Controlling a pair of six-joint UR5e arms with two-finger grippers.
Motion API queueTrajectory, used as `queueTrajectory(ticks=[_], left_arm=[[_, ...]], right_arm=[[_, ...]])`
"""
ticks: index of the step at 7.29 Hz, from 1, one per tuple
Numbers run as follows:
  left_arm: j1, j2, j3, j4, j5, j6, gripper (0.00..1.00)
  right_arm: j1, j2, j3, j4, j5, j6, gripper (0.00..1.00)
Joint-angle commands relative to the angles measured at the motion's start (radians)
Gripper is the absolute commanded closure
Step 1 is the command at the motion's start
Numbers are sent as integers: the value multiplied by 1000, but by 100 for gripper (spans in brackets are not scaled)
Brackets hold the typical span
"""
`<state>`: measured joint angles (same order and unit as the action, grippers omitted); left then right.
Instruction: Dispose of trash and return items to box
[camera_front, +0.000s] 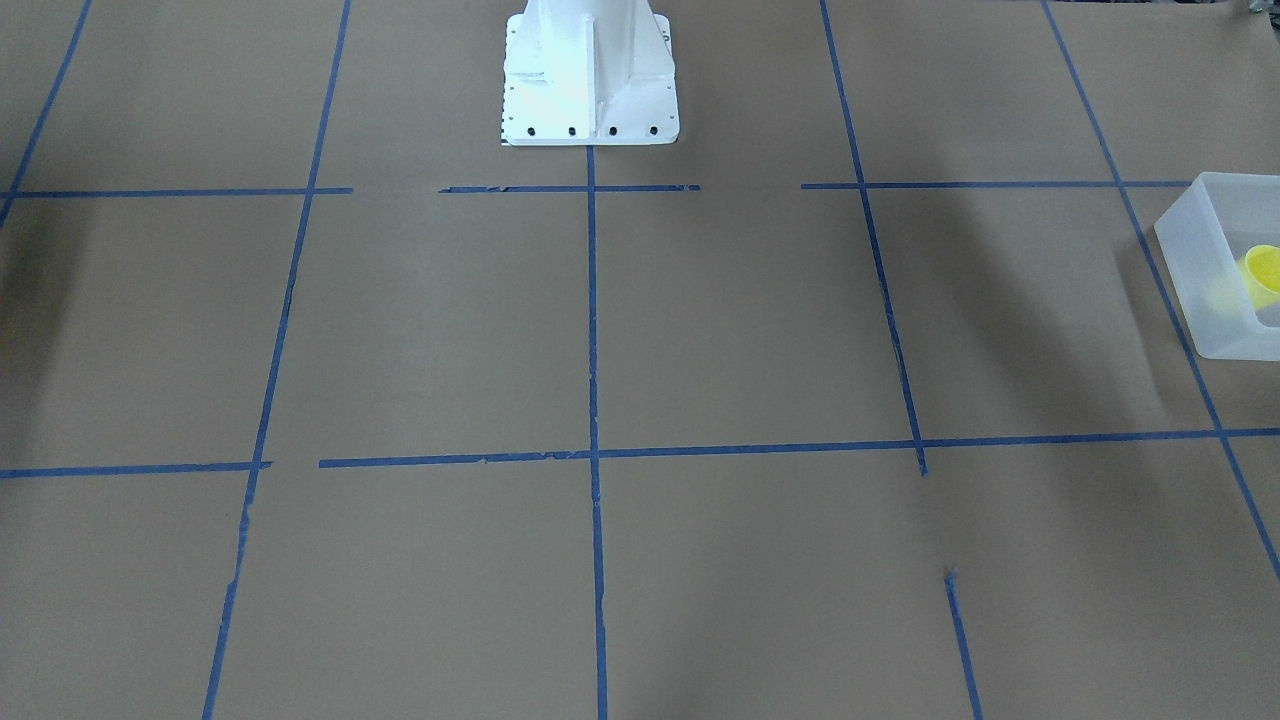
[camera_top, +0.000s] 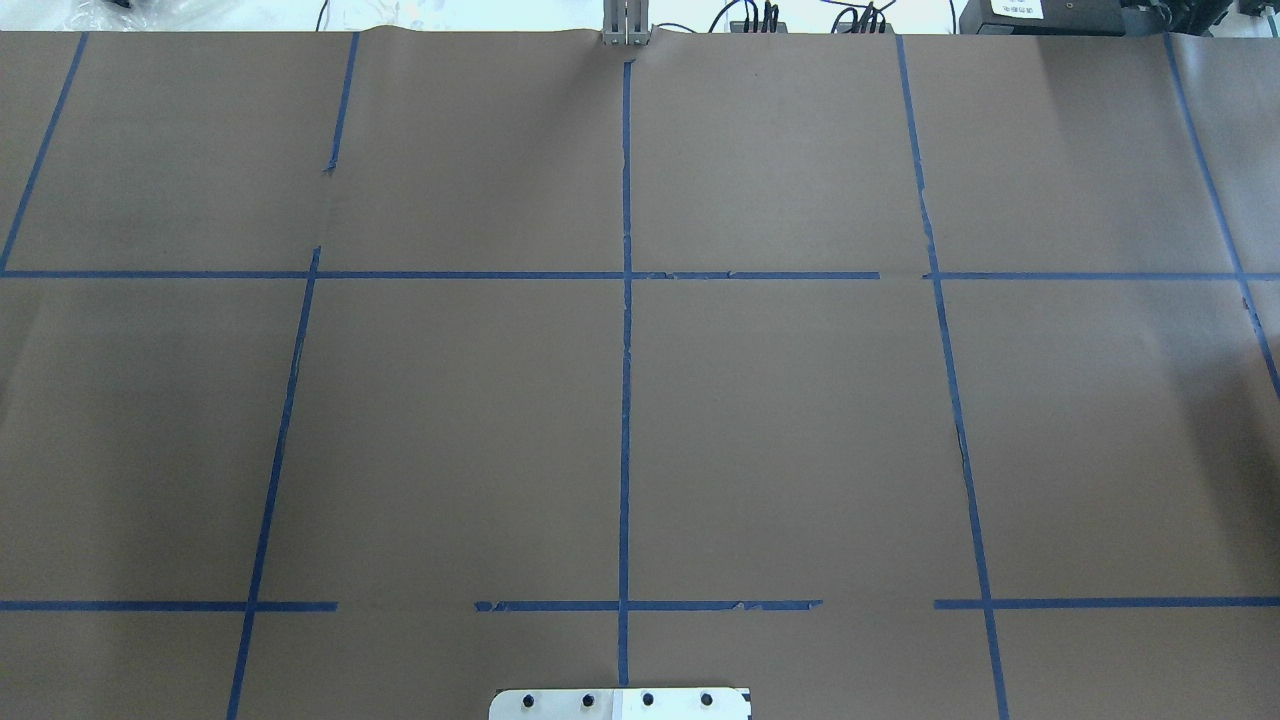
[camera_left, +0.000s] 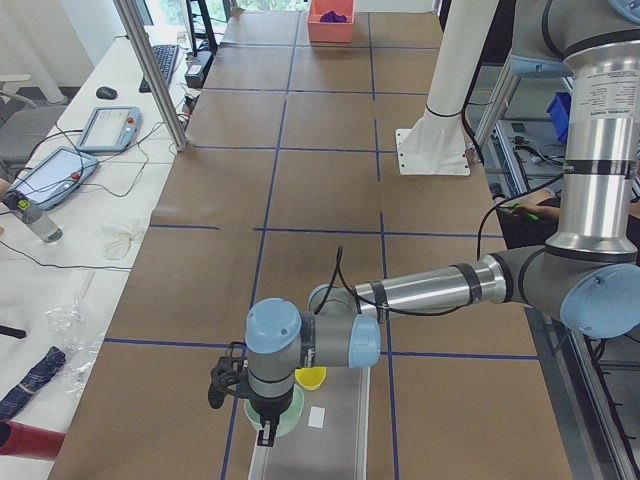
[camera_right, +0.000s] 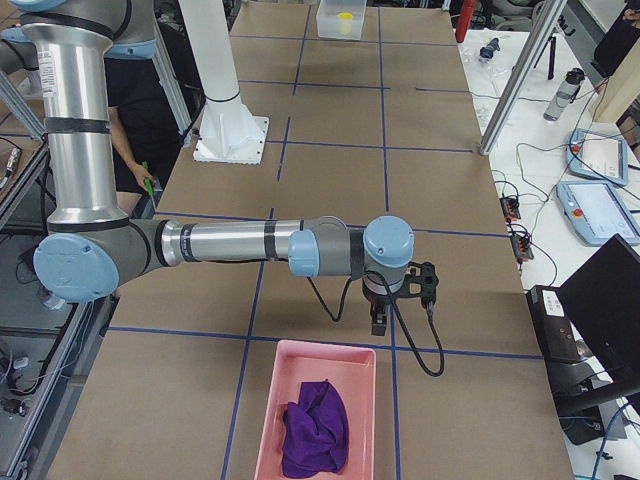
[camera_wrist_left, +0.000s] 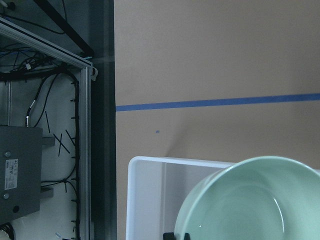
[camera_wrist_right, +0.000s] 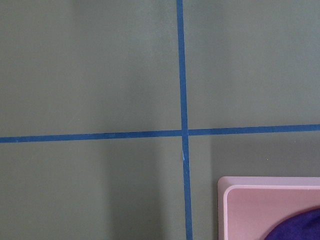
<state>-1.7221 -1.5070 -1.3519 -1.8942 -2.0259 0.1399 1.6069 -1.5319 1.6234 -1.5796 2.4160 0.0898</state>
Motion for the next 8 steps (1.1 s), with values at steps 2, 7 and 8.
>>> queueTrajectory(ticks=[2, 7, 8], left_arm=[[-1, 19, 7, -29, 6, -8, 86], [-1, 21, -18, -38, 0, -3, 0], [-1, 18, -79, -42, -13, -12, 0]], right_arm=[[-1, -1, 0, 1, 0, 2, 0], [-1, 9, 1, 0, 0, 5, 0], [-1, 9, 0, 0, 0, 5, 0]])
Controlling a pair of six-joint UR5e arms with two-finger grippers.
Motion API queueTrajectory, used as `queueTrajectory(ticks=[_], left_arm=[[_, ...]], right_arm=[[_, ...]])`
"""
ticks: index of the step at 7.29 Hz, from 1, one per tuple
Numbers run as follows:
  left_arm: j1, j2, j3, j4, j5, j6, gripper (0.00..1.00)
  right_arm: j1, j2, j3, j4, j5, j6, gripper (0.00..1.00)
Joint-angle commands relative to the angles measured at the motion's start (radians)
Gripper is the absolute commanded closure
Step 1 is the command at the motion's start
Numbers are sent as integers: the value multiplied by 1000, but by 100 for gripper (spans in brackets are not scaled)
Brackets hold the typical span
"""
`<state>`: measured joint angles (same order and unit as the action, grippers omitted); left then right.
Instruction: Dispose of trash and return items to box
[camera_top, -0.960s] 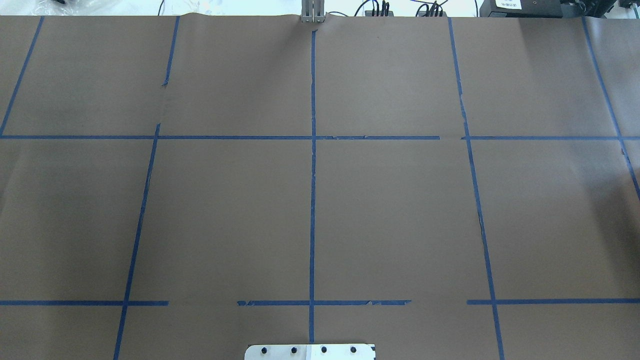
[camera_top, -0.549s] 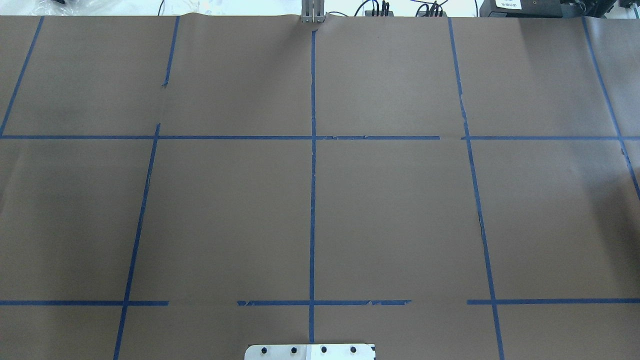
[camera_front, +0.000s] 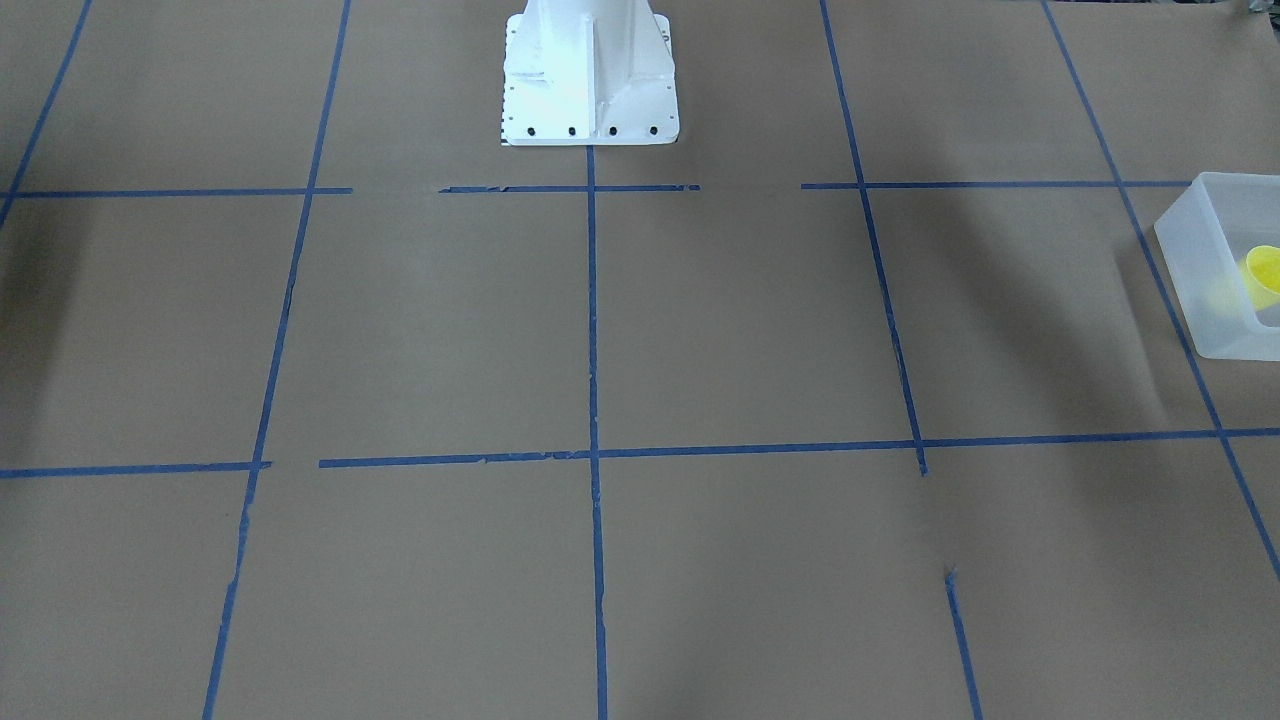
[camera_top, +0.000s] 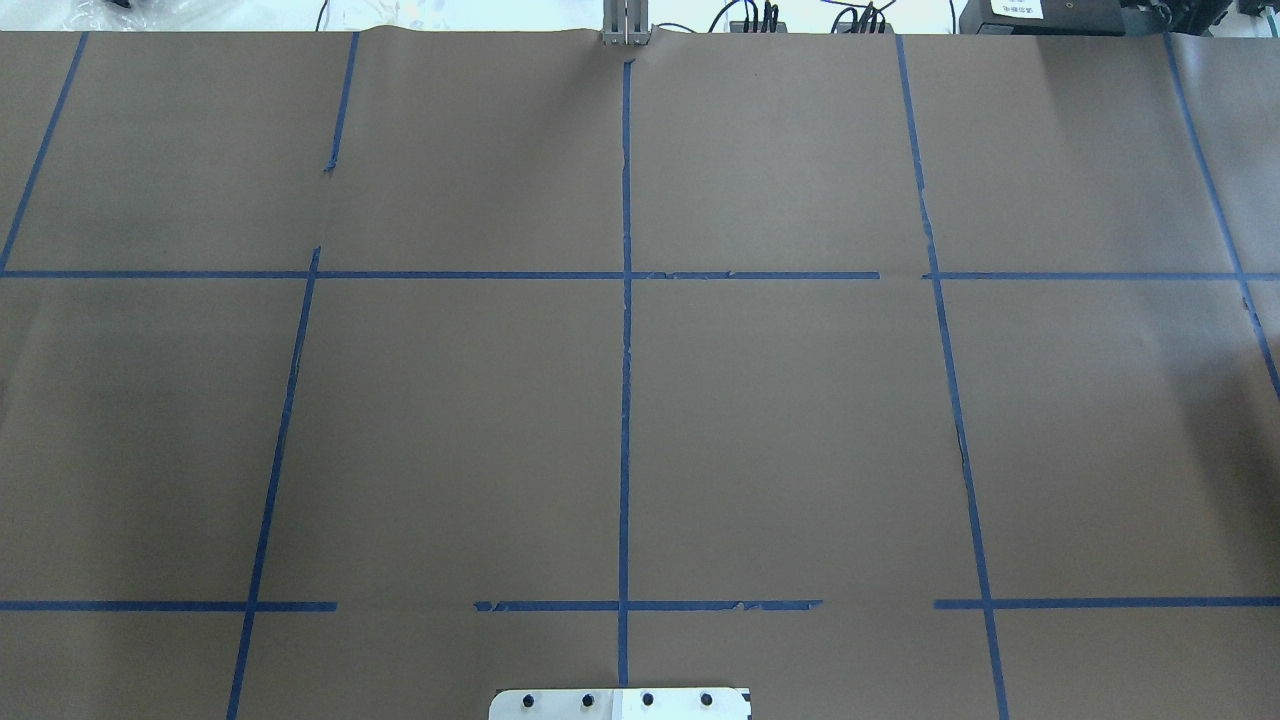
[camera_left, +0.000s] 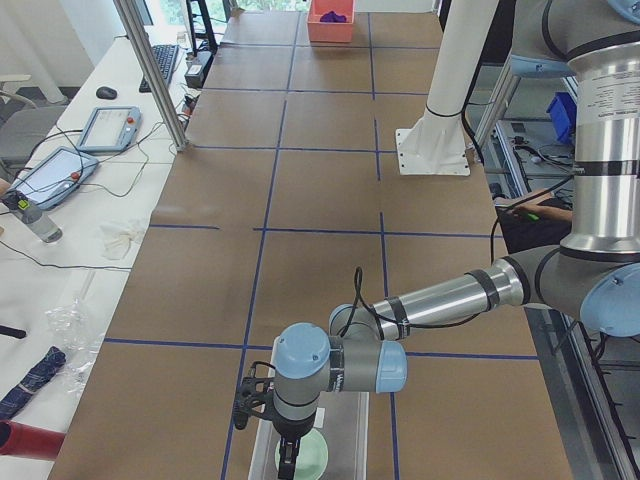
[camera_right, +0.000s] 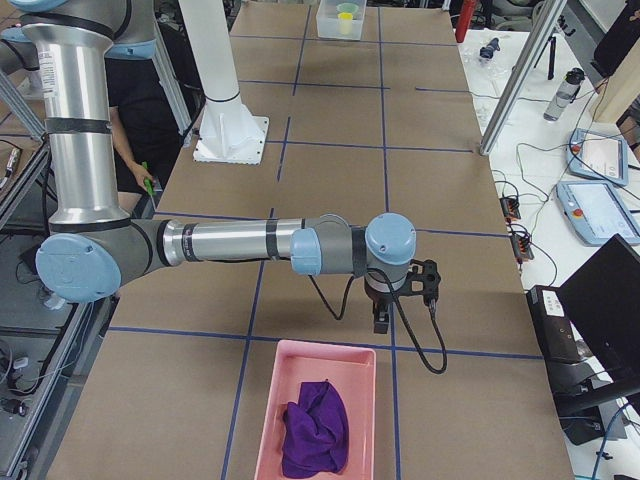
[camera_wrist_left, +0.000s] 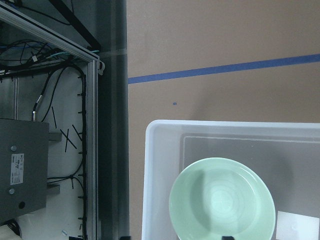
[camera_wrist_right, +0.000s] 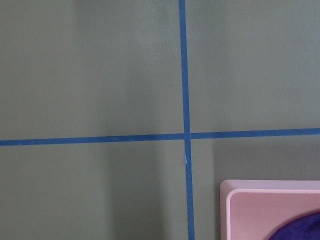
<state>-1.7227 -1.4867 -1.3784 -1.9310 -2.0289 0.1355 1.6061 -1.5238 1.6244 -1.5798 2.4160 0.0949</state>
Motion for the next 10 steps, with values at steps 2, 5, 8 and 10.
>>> queueTrajectory(ticks=[2, 5, 8, 10], left_arm=[[2, -6, -175, -8, -50, -10, 0], [36, -24, -221, -27, -141, -17, 0], [106, -24, -297, 222, -229, -19, 0], [110, -21, -295, 280, -288, -11, 0]], right_arm=[[0, 2, -3, 0, 0, 0, 0], [0, 2, -5, 1, 3, -7, 0], [0, -2, -5, 0, 8, -6, 0], [0, -4, -5, -2, 11, -6, 0]])
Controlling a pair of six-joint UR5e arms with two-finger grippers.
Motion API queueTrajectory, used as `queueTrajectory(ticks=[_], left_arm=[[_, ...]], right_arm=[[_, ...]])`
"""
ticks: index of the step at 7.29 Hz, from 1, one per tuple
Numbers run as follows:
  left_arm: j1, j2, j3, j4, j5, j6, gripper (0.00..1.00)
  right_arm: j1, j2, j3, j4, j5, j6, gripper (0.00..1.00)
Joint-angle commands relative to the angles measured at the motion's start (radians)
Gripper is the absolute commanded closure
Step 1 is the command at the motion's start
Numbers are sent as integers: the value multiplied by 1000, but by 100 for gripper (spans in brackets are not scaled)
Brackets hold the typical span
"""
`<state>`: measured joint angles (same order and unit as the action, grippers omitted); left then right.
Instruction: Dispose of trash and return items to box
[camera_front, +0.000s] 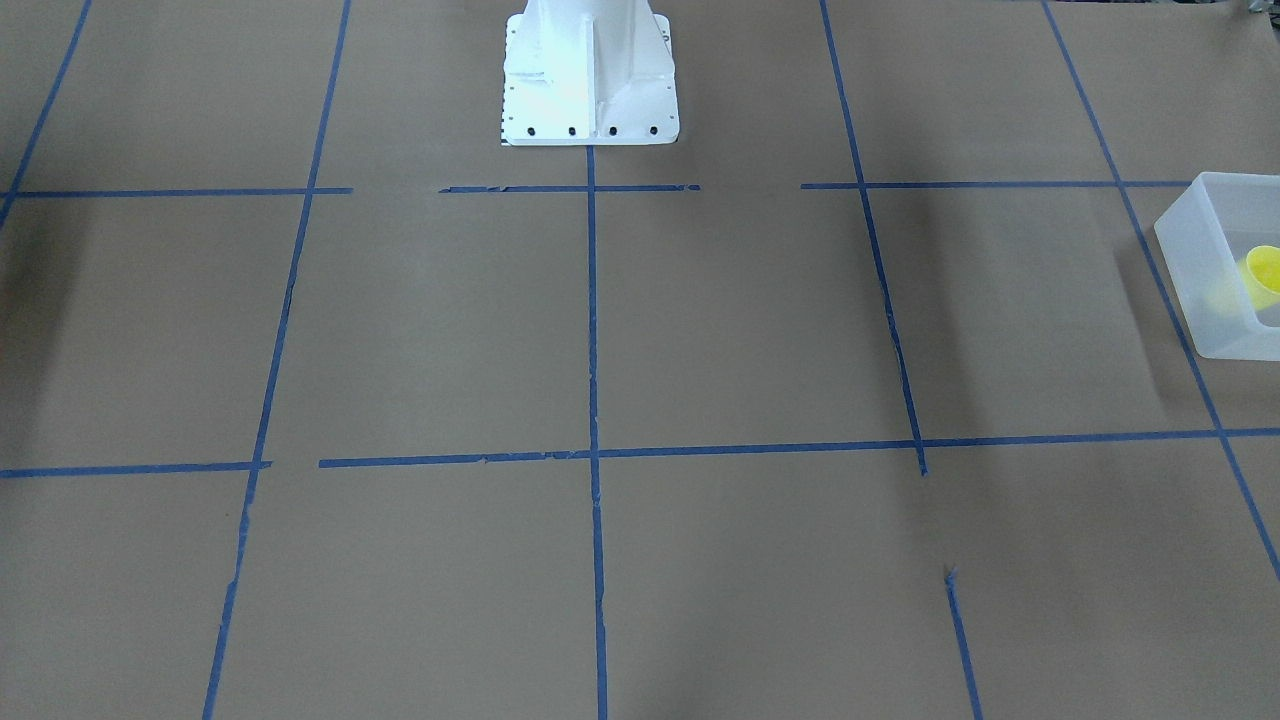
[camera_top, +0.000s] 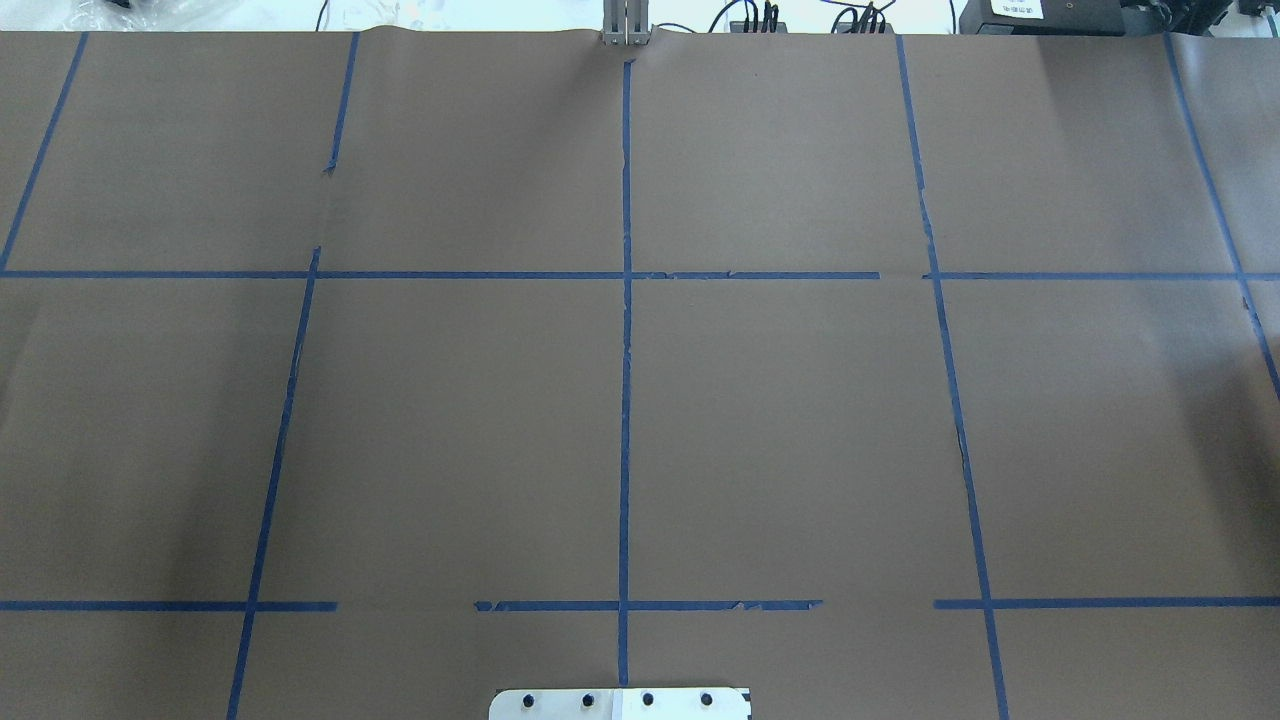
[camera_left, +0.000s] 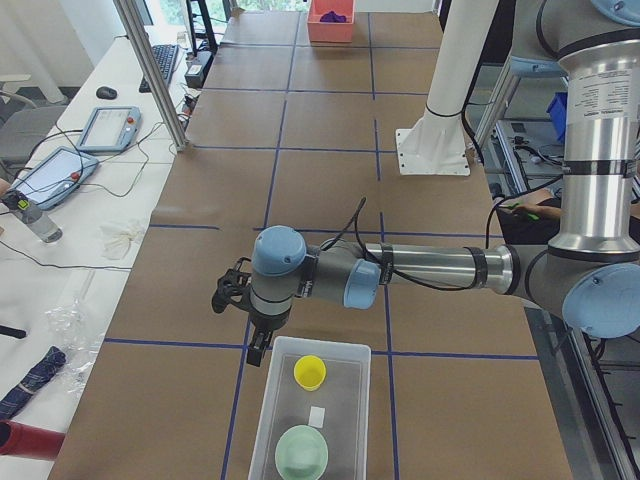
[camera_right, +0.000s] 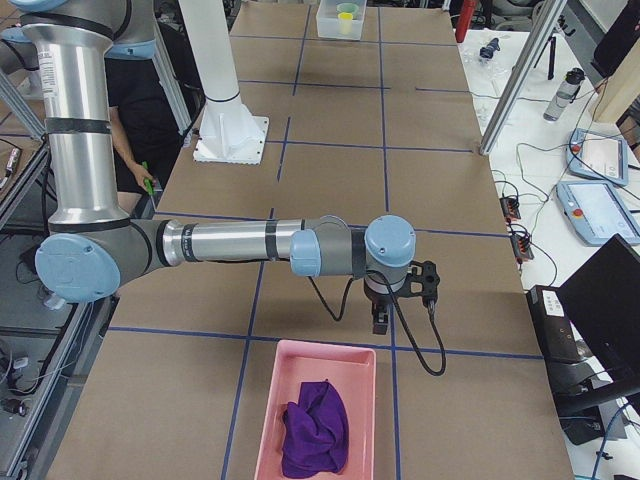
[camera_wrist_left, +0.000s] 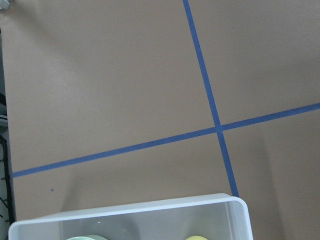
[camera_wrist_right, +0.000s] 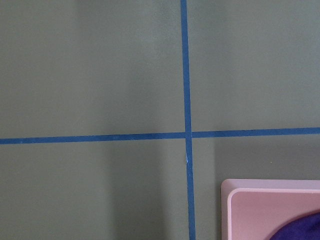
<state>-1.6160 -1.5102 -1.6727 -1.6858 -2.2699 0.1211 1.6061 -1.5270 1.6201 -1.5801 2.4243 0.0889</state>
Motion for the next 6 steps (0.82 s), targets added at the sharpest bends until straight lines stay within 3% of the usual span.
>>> queueTrajectory(ticks=[1, 6], left_arm=[[4, 7, 5, 35, -124, 3, 0], [5, 4, 2, 38, -122, -9, 0]], right_arm=[[0, -2, 0, -1, 9, 2, 0], [0, -2, -17, -3, 15, -1, 0]])
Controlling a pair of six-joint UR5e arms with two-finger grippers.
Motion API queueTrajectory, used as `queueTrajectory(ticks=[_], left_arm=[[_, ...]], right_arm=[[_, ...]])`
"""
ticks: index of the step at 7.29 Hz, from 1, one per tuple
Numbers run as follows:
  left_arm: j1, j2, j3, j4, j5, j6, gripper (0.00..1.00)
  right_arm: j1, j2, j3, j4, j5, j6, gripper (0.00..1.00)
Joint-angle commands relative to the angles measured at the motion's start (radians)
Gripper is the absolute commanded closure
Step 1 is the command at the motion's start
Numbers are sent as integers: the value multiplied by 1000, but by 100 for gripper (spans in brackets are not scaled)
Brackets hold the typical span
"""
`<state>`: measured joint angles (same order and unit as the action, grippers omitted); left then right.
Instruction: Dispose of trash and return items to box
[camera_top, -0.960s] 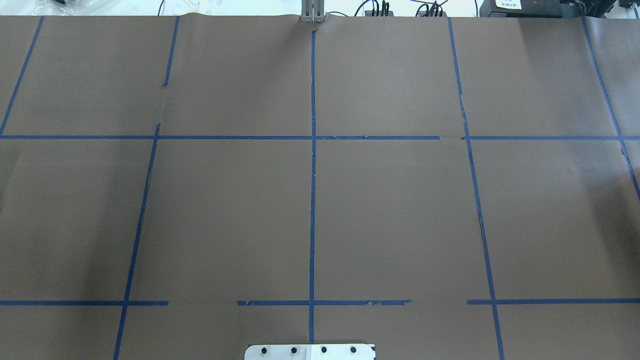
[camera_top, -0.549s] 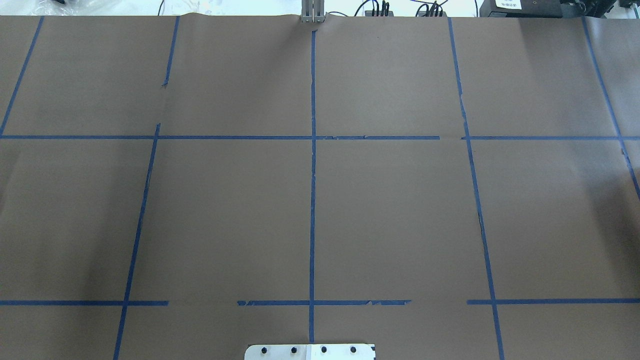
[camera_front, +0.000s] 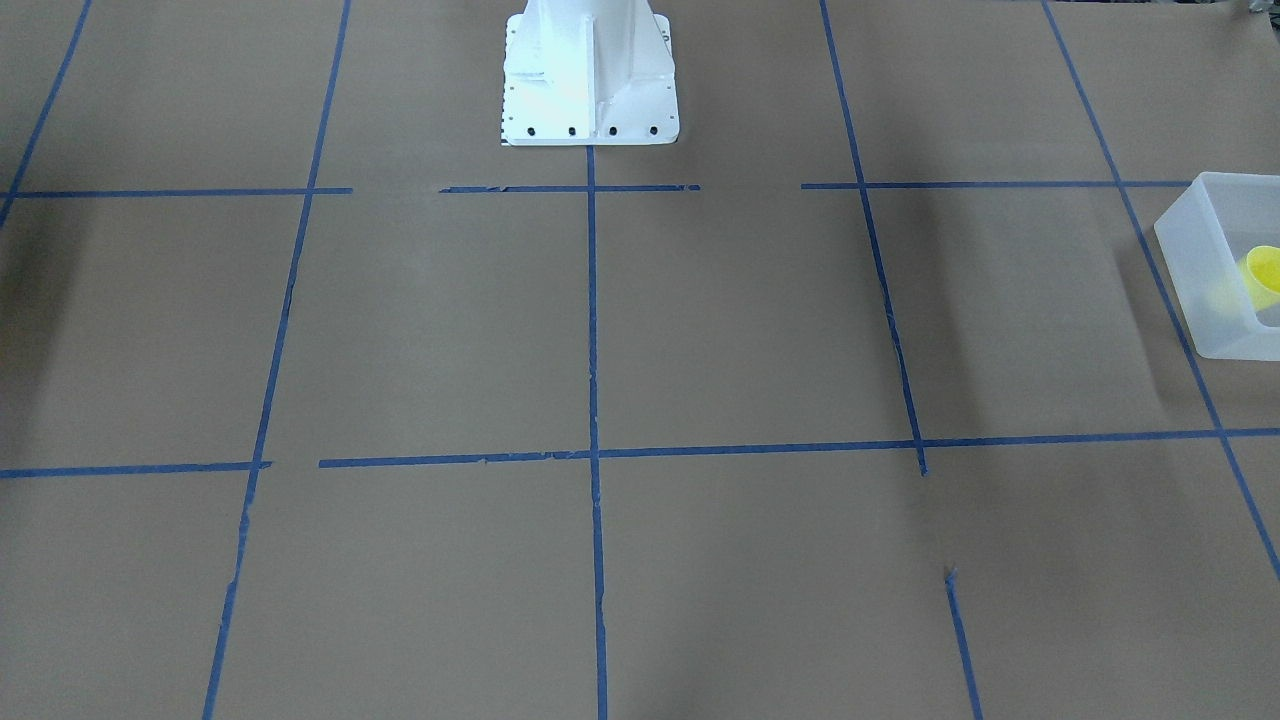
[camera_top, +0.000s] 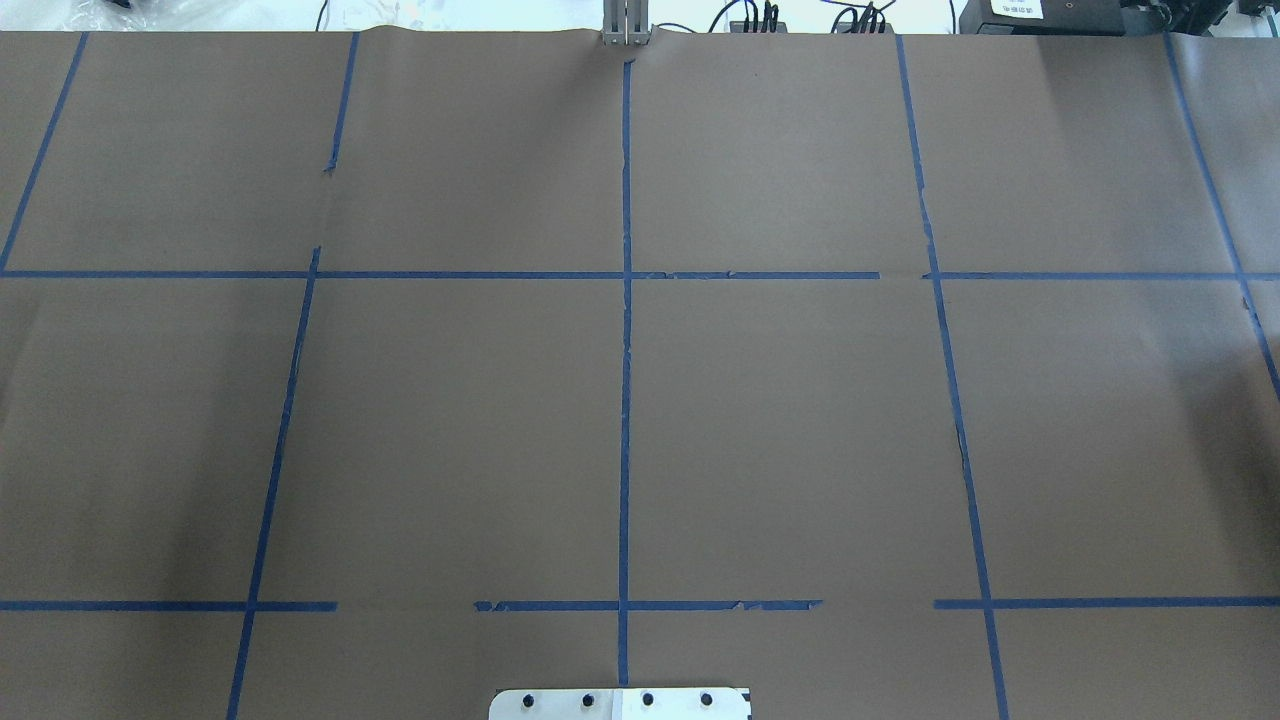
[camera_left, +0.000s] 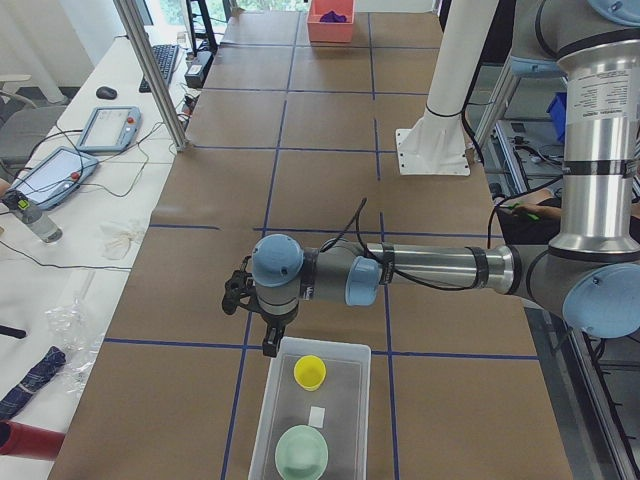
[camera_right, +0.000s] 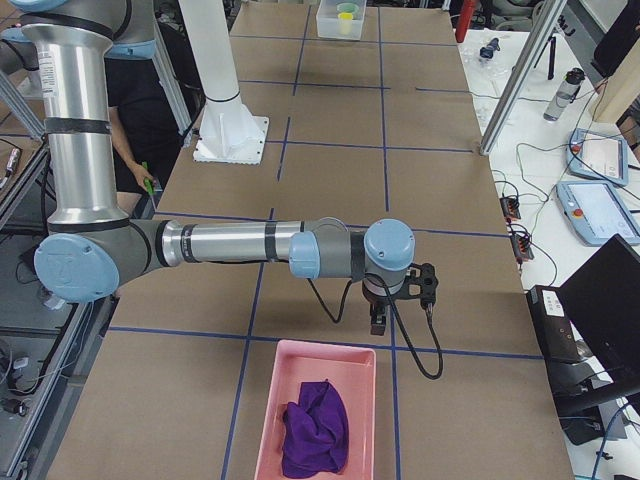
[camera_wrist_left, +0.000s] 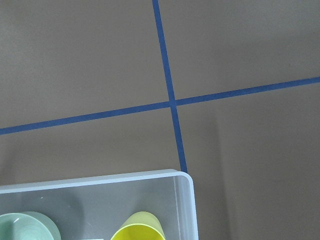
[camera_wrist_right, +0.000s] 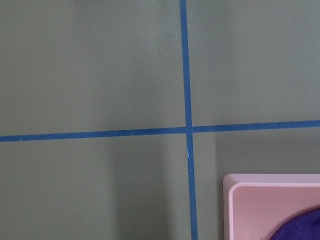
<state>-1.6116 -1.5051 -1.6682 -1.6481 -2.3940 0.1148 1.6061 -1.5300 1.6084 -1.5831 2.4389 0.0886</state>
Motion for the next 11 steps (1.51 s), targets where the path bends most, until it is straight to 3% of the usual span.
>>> queueTrajectory(ticks=[1, 11], left_arm=[[4, -3, -1, 2, 6, -3, 0], [12, -9, 36, 5, 9, -4, 0]], right_arm=[[0, 1, -10, 0, 0, -3, 0], [14, 7, -56, 2, -1, -21, 0]])
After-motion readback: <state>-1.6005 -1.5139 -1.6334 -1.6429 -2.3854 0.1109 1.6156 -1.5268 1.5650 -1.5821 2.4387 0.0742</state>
